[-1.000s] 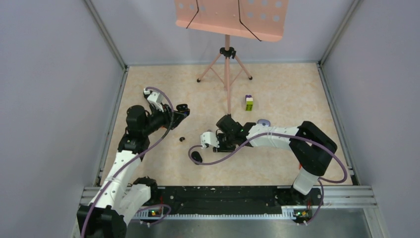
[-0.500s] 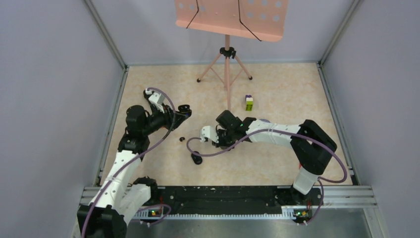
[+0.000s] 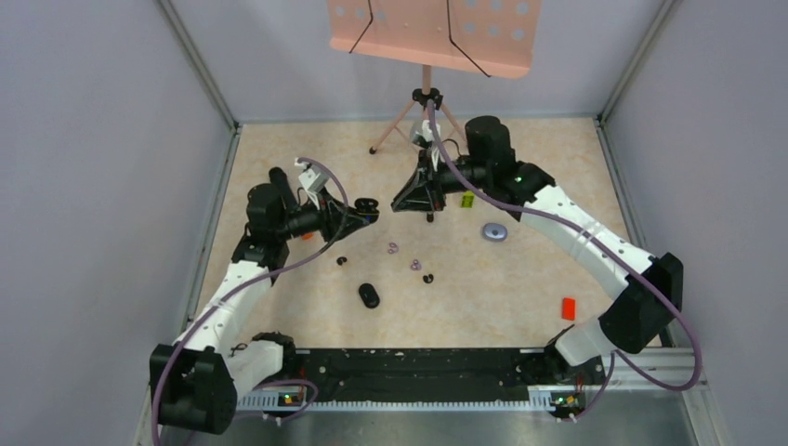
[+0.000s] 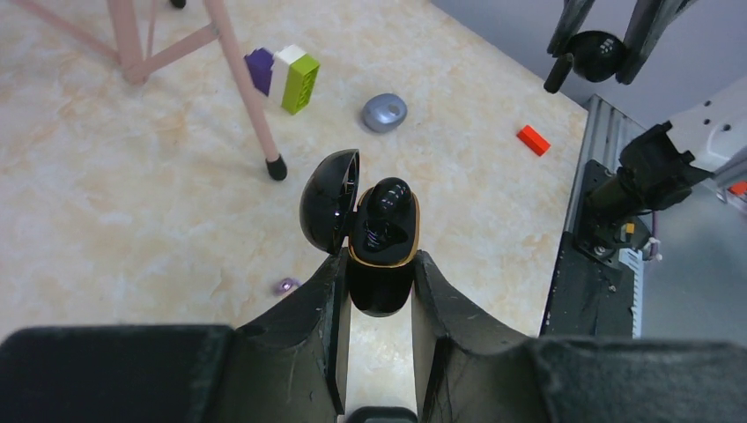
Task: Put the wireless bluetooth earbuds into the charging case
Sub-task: Insert the left earbud into the left side groove of the charging case.
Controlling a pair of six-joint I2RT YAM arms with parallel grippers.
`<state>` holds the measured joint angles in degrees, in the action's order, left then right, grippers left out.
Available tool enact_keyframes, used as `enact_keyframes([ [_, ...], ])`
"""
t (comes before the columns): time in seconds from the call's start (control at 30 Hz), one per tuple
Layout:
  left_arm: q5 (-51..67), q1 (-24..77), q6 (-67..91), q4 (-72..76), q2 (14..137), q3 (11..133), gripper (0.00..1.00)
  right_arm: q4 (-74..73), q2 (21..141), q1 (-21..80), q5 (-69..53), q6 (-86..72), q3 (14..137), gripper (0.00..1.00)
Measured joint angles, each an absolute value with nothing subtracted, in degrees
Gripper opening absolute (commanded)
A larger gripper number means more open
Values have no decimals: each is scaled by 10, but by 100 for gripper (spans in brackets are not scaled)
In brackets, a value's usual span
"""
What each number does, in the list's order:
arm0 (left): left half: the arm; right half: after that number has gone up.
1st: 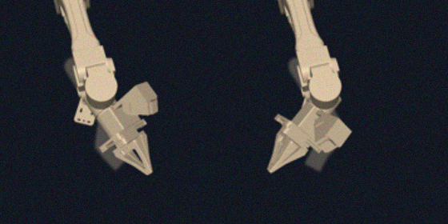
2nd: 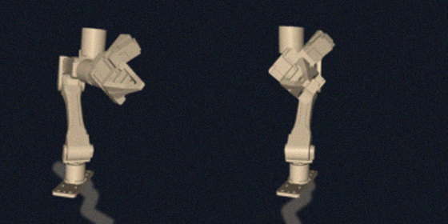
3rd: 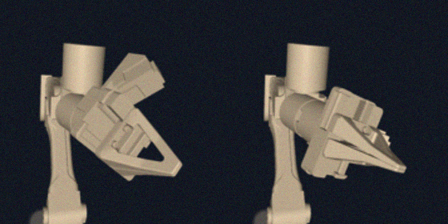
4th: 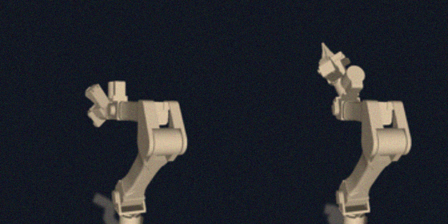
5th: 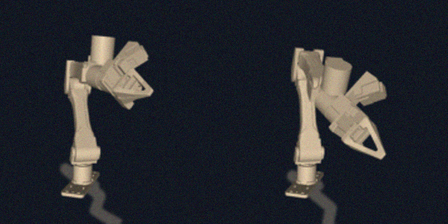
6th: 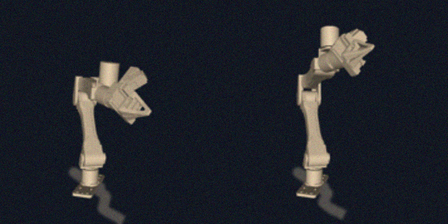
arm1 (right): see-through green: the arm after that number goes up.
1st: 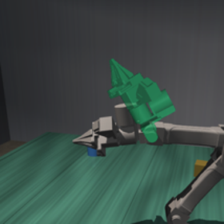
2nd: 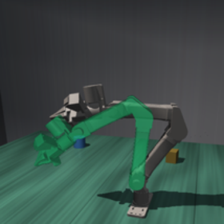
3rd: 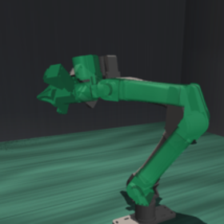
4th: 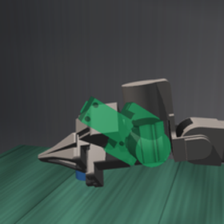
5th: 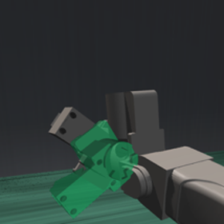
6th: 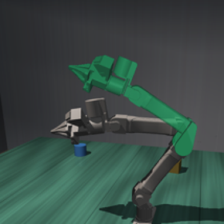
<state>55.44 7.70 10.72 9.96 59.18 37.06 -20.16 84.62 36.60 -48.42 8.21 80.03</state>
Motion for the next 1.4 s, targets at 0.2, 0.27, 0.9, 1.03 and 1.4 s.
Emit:
enact_keyframes([
  [0.2,595,121,91,120,595,413,0,-5,844,365,-558,-94,783,2],
  [0.27,608,135,84,119,595,432,0,42,844,365,-571,-127,777,2],
  [0.9,673,154,104,89,596,526,0,255,846,378,-602,-211,731,2],
  [1.03,680,155,108,86,600,530,0,270,846,383,-599,-211,731,2],
  [1.4,681,155,124,85,602,541,0,292,856,391,-590,-212,731,2],
])
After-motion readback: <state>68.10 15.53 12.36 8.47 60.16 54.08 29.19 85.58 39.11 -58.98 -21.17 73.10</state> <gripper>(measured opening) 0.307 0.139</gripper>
